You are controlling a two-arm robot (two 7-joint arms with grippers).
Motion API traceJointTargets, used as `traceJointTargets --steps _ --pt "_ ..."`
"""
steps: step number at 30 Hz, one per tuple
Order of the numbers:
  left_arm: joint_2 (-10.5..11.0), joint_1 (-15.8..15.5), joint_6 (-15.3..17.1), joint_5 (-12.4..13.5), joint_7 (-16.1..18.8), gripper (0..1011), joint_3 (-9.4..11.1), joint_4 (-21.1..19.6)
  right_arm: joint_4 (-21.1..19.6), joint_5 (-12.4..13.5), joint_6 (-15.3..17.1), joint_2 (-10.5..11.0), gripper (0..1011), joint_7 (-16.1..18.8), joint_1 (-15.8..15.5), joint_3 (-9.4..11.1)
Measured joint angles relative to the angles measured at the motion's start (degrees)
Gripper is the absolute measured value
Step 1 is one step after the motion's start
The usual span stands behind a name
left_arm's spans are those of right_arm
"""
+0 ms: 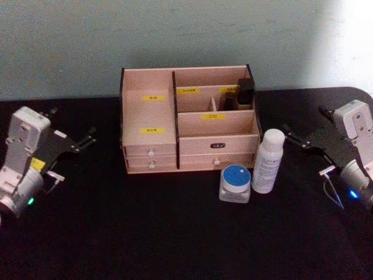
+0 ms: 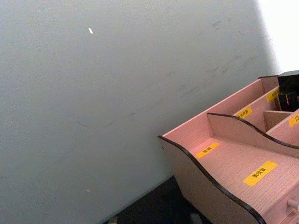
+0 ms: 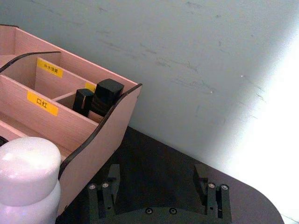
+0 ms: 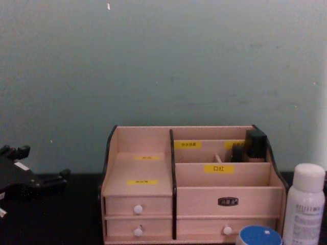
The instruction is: Pick up the facial cleanser and watermelon frost from the table and place them into the tiered storage box.
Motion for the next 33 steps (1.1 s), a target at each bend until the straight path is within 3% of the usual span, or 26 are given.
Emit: traceJointTargets --steps 33 --pt "0.00 0.00 0.00 0.00 0.00 1001 0.00 0.00 -0.64 0.01 0.06 -0.01 1002 0.45 -0.57 0.56"
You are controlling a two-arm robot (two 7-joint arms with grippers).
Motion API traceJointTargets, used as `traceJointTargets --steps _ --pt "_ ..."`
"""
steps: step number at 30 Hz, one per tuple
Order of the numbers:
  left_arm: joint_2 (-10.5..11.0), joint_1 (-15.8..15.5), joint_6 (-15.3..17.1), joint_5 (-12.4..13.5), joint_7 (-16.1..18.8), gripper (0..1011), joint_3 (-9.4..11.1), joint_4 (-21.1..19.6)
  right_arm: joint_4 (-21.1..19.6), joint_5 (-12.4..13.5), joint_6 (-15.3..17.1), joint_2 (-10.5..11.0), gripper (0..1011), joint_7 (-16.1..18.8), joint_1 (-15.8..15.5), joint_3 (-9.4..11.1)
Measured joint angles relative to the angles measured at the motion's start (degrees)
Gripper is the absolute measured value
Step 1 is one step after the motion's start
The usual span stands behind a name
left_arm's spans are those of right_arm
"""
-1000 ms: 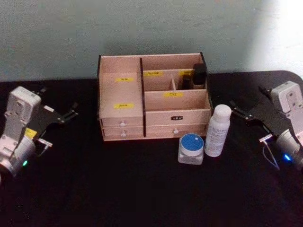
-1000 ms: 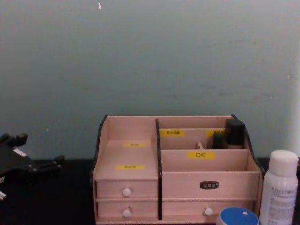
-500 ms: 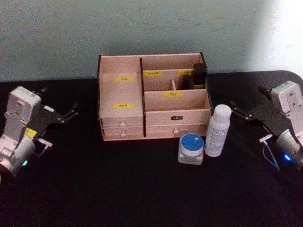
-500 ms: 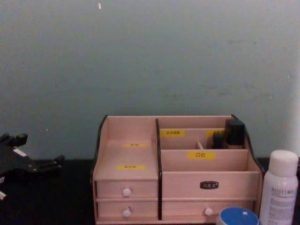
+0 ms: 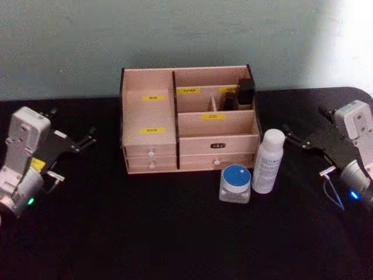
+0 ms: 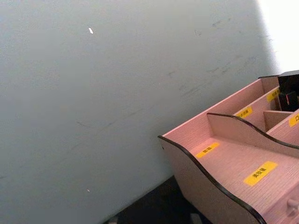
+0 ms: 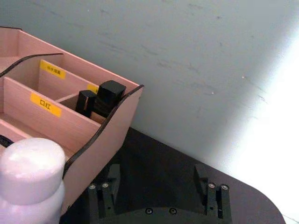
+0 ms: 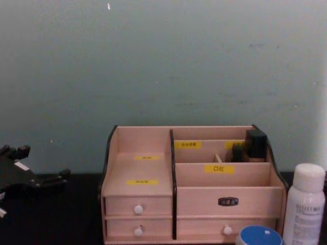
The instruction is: Pick up the facial cleanser and watermelon frost from the table and place them into the tiered storage box.
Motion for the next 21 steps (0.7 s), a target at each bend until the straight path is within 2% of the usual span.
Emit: traceJointTargets --steps 7,13,18,21 --pt "0.00 0.00 0.00 0.00 0.00 1001 0.00 0.00 -3.12 0.35 1.85 1.06 1002 0.89 -2.75 1.46" --pt "0.00 0.00 0.00 0.00 0.00 1001 0.00 0.00 -8.33 0.01 4.84 3.72 1002 0.89 -7.15 3.11" --pt "0.00 0.00 0.00 0.00 0.00 1001 0.00 0.00 -11.24 -0.17 5.81 5.35 1002 1.27 -9.70 4.00" --pt "0.00 0.00 0.00 0.00 0.00 1001 0.00 0.00 -14.38 0.69 6.95 6.93 1002 2.45 -12.51 5.30"
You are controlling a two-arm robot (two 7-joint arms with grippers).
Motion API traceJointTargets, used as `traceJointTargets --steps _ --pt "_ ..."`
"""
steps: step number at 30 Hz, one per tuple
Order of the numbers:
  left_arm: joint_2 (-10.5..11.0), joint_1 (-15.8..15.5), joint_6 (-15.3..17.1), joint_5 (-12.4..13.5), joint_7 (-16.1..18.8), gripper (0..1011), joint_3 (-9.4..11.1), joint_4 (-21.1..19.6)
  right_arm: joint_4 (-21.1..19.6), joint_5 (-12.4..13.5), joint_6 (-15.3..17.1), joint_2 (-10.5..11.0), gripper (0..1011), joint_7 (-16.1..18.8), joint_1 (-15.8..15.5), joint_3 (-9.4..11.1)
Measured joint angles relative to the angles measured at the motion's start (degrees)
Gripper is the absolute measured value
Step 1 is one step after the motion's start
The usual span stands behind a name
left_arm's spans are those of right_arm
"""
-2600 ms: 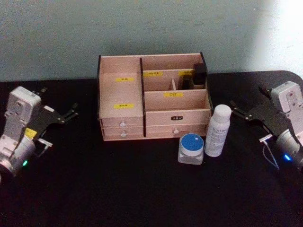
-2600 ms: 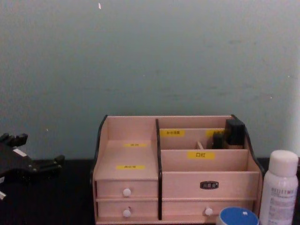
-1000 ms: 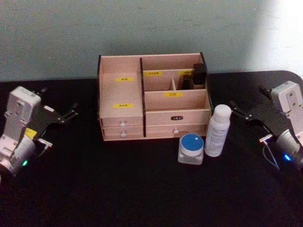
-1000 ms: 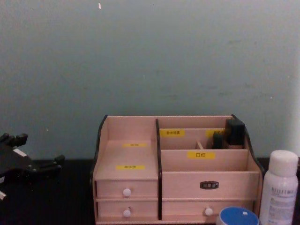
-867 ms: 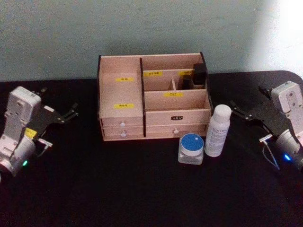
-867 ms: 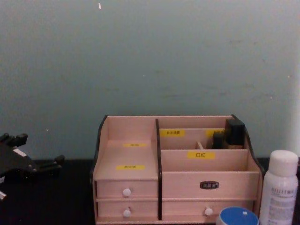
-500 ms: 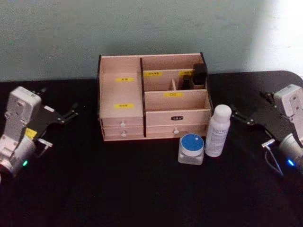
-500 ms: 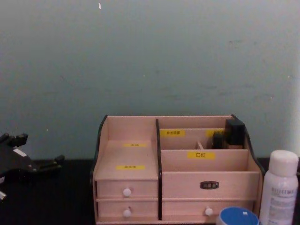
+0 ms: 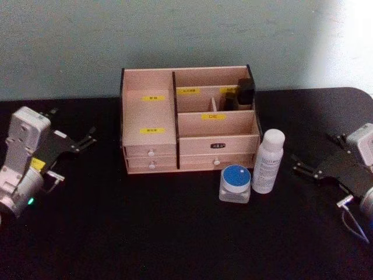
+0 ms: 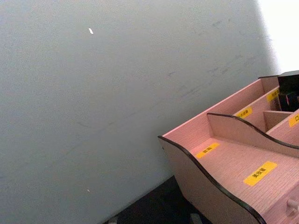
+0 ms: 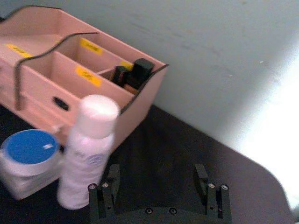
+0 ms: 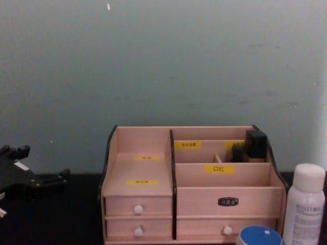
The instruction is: Pick up the facial cleanser and watermelon frost from the table and place them into the tiered storage box.
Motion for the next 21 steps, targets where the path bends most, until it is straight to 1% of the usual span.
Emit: traceJointTargets --steps 1,2,3,4,7,8,12,13,15,20,21 --pt "0.00 0.00 0.00 0.00 0.00 1001 0.00 0.00 -0.55 0.33 0.15 0.21 1002 0.33 -0.50 0.22" --pt "0.00 0.00 0.00 0.00 0.00 1001 0.00 0.00 -1.75 1.20 0.46 0.69 1002 1.09 -1.65 0.76" --pt "0.00 0.00 0.00 0.00 0.00 1001 0.00 0.00 -1.75 1.20 0.46 0.69 1002 1.09 -1.65 0.76" --pt "0.00 0.00 0.00 0.00 0.00 1001 0.00 0.00 -2.86 2.32 0.75 1.12 1002 2.00 -2.70 1.33" --pt "0.00 0.00 0.00 0.00 0.00 1001 0.00 0.00 -4.78 4.46 1.06 1.71 1002 3.94 -4.57 2.46" --pt "0.00 0.00 0.00 0.00 0.00 1001 0.00 0.00 -5.50 5.70 1.13 1.81 1002 5.13 -5.22 2.91" --pt "0.00 0.00 0.00 0.00 0.00 1001 0.00 0.00 -6.30 8.00 1.36 1.65 1002 7.38 -5.99 3.60" --pt "0.00 0.00 0.00 0.00 0.00 1001 0.00 0.00 -6.37 9.07 1.58 1.33 1002 8.47 -6.06 3.80" --pt "0.00 0.00 0.00 0.00 0.00 1001 0.00 0.00 -6.17 10.18 2.04 0.55 1002 9.79 -5.86 3.86" --pt "0.00 0.00 0.00 0.00 0.00 1001 0.00 0.00 -4.78 11.10 3.12 -1.36 1002 11.31 -4.56 3.59" --pt "0.00 0.00 0.00 0.00 0.00 1001 0.00 0.00 -4.12 11.18 3.49 -2.12 1002 11.74 -3.97 3.36"
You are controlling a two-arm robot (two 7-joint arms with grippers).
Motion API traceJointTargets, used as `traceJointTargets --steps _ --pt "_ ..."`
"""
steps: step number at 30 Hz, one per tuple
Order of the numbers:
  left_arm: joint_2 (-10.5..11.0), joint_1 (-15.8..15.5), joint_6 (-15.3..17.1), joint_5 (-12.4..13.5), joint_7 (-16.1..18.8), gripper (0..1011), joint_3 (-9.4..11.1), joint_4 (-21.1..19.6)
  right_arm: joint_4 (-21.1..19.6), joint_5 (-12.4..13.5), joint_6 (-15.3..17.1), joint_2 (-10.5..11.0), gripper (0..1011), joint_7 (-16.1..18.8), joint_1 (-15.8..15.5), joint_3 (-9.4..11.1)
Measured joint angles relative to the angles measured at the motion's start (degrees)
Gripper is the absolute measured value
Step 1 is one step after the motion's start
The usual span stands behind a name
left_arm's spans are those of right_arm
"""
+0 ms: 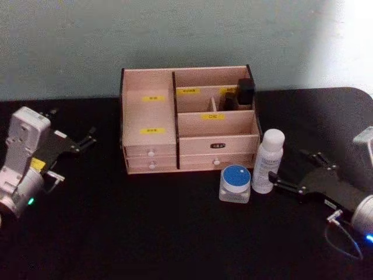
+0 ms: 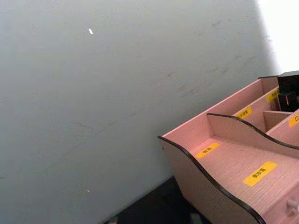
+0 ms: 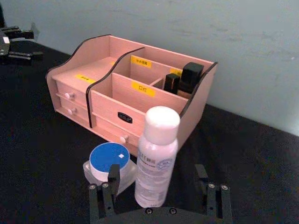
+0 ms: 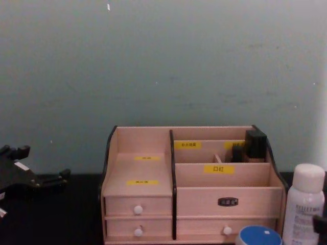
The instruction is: Pick up the facial cleanser and watermelon frost from the table and place them into the tiered storage box.
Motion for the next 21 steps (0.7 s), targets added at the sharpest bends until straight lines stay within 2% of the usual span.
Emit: traceJointTargets --steps 11,21 --pt "0.00 0.00 0.00 0.00 0.00 1001 0.00 0.00 3.84 -1.04 1.53 -4.42 1002 1.27 3.78 -1.26" --pt "0.00 0.00 0.00 0.00 0.00 1001 0.00 0.00 7.24 -1.92 2.70 -8.06 1002 2.50 6.69 -1.29"
